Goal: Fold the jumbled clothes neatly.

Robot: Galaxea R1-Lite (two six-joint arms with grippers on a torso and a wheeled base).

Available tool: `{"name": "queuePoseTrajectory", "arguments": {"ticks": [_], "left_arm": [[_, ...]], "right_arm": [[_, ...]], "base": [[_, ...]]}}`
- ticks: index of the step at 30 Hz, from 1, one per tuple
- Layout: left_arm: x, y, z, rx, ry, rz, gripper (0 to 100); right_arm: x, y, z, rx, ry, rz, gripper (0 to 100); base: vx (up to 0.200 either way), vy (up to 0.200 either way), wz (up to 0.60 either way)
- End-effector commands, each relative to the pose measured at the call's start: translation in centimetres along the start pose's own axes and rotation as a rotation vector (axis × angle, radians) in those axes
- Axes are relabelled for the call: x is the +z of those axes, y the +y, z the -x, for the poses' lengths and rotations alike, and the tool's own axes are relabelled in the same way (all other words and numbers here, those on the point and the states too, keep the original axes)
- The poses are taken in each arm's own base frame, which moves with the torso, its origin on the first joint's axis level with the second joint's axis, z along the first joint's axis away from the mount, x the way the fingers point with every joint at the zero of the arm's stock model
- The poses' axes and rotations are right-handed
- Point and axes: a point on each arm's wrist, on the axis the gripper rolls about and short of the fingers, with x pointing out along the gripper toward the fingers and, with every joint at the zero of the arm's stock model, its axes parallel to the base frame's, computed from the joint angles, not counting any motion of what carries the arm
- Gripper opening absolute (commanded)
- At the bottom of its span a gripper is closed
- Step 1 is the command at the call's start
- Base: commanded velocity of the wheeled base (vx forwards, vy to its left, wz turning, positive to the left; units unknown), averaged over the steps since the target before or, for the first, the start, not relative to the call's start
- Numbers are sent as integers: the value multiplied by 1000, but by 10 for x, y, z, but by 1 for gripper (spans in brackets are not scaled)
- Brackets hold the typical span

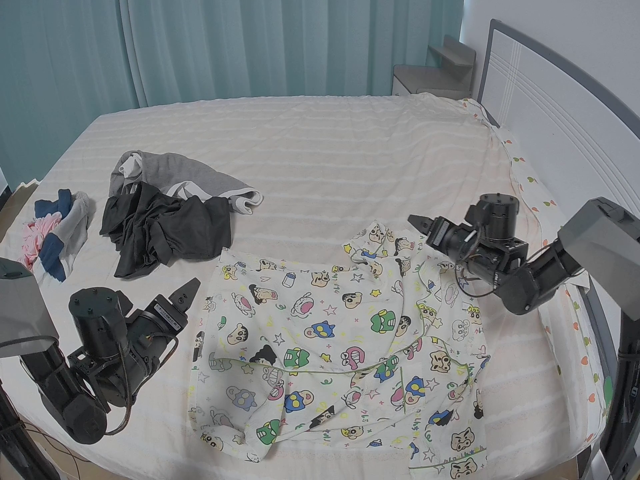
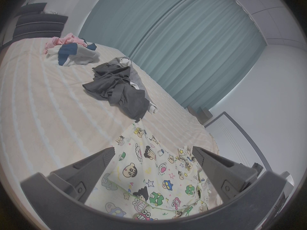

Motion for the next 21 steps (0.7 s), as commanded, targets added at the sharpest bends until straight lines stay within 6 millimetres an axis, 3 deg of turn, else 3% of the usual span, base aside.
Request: {"name": "queuePoseTrajectory", "arguments": {"ticks": [1, 9, 21], "left_arm": [[-5, 5, 5, -21, 69, -5, 100], [-7, 4, 5, -26, 79, -7, 100], [-8, 5, 6, -23, 84, -9, 100]], "right_arm": [[32, -42, 50, -80, -13, 1, 100], [13, -103, 74, -120, 159, 19, 100], [-32, -121, 54, -99, 309, 46, 100]], "base": [[0, 0, 0], [0, 0, 0], [0, 0, 0]]}}
